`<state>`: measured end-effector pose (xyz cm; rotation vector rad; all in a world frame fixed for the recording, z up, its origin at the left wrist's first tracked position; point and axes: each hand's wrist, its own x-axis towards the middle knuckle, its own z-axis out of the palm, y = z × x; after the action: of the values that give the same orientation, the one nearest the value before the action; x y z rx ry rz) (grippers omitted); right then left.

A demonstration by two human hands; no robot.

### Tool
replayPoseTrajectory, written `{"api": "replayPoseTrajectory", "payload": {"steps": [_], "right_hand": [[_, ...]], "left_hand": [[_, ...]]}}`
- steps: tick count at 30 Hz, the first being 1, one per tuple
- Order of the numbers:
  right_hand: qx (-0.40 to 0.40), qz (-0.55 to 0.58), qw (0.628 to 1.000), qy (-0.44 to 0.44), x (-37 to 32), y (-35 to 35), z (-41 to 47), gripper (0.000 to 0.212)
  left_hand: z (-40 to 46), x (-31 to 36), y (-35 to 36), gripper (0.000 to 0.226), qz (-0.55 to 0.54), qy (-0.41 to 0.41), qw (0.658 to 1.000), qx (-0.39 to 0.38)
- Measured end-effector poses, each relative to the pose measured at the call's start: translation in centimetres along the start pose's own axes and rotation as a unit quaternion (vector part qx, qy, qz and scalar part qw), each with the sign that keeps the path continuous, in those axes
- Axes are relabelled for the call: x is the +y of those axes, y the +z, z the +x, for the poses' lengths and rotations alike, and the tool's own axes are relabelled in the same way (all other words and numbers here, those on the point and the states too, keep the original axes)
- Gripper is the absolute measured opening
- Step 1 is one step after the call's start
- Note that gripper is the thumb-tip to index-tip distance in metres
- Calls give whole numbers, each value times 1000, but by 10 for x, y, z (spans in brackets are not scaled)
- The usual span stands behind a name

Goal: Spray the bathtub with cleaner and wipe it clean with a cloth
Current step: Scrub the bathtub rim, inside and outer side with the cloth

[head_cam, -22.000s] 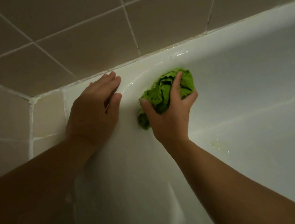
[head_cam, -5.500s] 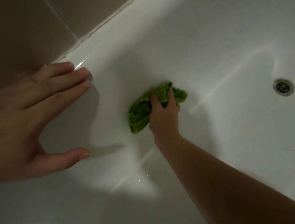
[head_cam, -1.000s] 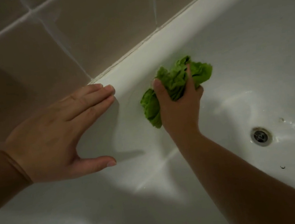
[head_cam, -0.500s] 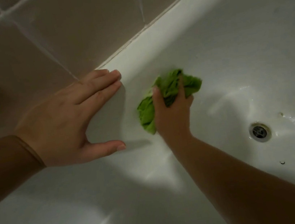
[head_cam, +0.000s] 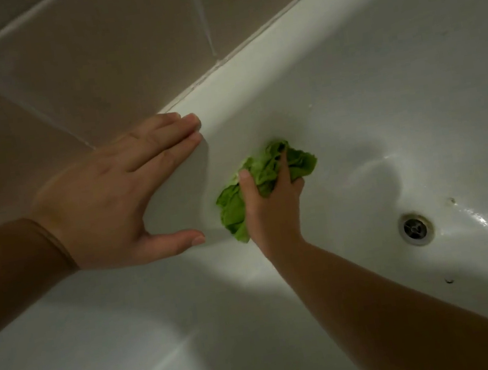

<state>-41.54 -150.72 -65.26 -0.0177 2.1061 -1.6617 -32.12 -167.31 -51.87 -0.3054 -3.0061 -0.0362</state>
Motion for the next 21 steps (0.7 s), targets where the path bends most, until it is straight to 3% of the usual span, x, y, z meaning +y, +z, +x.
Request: {"api": "replayPoseTrajectory", "payload": {"steps": [2,7,11,15,21], "right_hand": [[-22,28,999,7,-11,4,-12,85],[33,17,998,-50,-26,-16,22,81],[2,6,1000,27,-13,-22,28,80],[-48,12,998,40,-15,-17,18,84],[6,-11,1000,15,-5,-28,42,80]], "left_hand": [[3,1,0,107,-3,1,1000,-1],[5,0,1,109,8,8,1000,-7],[7,1,2,110,8,9,1000,-9],[8,1,2,110,10,6,1000,-5],[8,1,6,107,13,9,1000,15]]}}
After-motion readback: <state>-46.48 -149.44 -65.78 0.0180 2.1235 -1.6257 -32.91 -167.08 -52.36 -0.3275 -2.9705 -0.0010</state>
